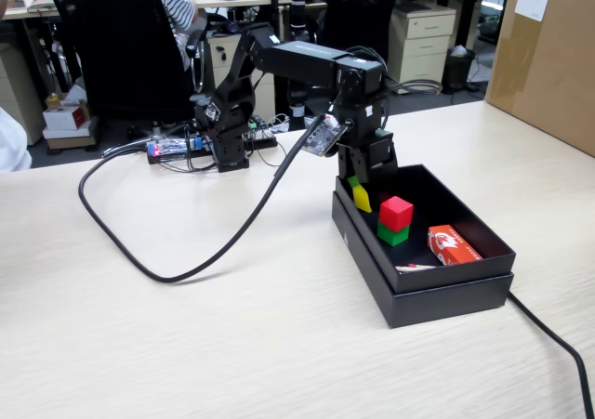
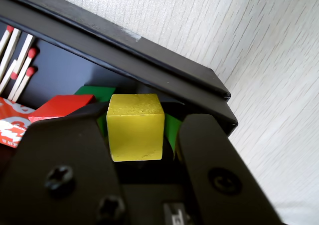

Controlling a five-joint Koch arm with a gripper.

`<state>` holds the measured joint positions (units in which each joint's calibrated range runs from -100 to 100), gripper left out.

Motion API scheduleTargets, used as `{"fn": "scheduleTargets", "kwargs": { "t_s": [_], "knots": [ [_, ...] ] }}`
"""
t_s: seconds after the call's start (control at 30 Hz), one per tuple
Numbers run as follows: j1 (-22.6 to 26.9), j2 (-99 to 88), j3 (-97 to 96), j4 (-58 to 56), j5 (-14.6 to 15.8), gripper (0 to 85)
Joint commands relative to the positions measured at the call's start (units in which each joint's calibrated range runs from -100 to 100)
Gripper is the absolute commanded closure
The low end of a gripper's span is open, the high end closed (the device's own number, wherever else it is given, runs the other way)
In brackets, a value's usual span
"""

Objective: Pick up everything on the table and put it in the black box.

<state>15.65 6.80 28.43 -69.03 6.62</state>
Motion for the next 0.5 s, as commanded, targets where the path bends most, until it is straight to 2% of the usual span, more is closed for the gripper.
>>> {"fn": "scheduleTargets", "kwargs": {
  "t_s": [0.0,0.07,0.17,0.27,0.47],
  "knots": [
    [0.05,-1.12,3.66,-0.13,0.34,66.5],
    [0.10,-1.12,2.75,-0.13,0.24,56.9],
    [0.10,-2.72,2.30,-0.13,0.24,56.1],
    [0.15,-6.51,1.03,-0.13,0.20,42.6],
    [-0.15,-22.69,-2.14,0.56,-0.05,42.3]
  ]
}}
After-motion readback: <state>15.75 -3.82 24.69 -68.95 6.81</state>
